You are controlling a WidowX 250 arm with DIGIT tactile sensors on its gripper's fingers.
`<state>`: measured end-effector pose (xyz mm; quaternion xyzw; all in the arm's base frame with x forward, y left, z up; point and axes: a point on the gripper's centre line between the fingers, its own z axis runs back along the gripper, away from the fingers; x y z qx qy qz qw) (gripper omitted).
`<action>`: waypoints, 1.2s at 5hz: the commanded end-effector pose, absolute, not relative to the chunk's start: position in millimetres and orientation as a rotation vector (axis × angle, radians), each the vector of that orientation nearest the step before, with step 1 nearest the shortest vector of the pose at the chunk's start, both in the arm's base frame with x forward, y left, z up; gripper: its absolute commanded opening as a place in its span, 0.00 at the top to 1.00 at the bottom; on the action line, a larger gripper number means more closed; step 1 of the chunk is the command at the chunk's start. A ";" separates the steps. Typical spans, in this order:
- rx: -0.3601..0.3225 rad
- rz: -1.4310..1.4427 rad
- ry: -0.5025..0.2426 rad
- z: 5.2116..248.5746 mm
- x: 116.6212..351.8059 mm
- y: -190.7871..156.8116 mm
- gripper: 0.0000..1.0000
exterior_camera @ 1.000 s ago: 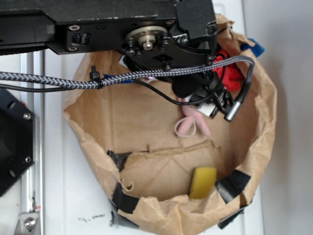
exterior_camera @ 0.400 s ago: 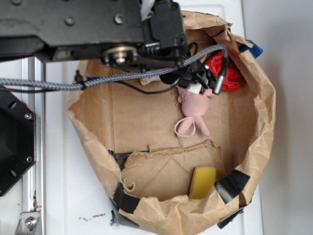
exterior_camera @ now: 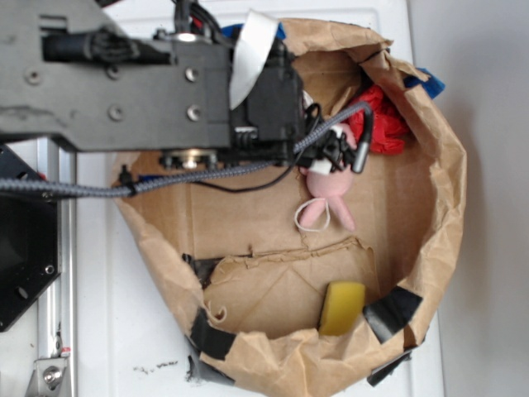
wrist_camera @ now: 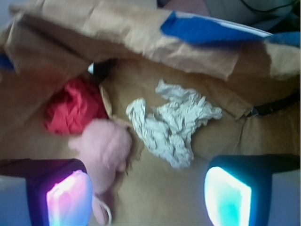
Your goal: Grab the white paper.
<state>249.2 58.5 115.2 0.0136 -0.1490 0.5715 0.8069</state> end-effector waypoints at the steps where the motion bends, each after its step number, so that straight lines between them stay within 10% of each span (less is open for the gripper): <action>1: 0.002 1.206 -0.354 125.6 247.3 55.0 0.00; 6: -0.019 1.425 -0.335 119.1 263.5 34.0 0.00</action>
